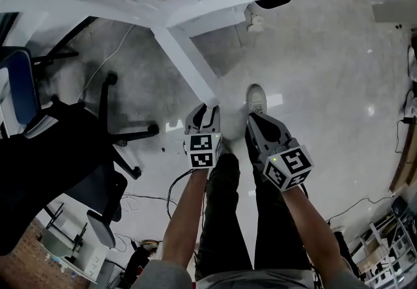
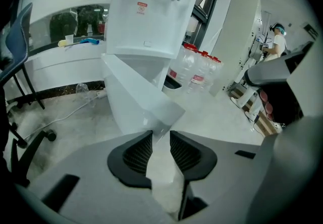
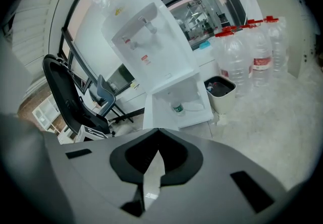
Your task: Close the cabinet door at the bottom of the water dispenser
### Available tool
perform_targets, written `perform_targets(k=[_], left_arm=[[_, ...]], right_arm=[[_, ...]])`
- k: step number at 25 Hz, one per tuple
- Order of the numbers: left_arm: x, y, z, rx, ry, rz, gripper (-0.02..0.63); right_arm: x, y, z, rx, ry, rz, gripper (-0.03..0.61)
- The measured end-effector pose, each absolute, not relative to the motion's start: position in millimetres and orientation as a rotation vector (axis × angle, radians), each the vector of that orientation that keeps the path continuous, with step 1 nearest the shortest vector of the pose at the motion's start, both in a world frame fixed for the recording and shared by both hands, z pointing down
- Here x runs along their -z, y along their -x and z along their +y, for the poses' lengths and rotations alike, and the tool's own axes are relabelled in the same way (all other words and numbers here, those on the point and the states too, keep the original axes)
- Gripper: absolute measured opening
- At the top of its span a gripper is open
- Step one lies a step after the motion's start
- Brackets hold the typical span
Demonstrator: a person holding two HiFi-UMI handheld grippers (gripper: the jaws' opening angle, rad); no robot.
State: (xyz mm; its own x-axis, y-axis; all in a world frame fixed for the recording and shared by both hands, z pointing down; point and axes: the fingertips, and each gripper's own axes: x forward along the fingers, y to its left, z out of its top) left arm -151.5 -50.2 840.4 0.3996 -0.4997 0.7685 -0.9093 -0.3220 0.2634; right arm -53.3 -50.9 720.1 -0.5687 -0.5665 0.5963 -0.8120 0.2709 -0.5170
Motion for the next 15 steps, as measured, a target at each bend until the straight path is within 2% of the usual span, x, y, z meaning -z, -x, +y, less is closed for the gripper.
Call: perform_targets(k=[15], left_arm=[[-840,117,-72,-0.663,-1.79,-1.275,0.101]], right_arm=[[-729,4,-66,-1.242,-1.368,-2.198,0.009]])
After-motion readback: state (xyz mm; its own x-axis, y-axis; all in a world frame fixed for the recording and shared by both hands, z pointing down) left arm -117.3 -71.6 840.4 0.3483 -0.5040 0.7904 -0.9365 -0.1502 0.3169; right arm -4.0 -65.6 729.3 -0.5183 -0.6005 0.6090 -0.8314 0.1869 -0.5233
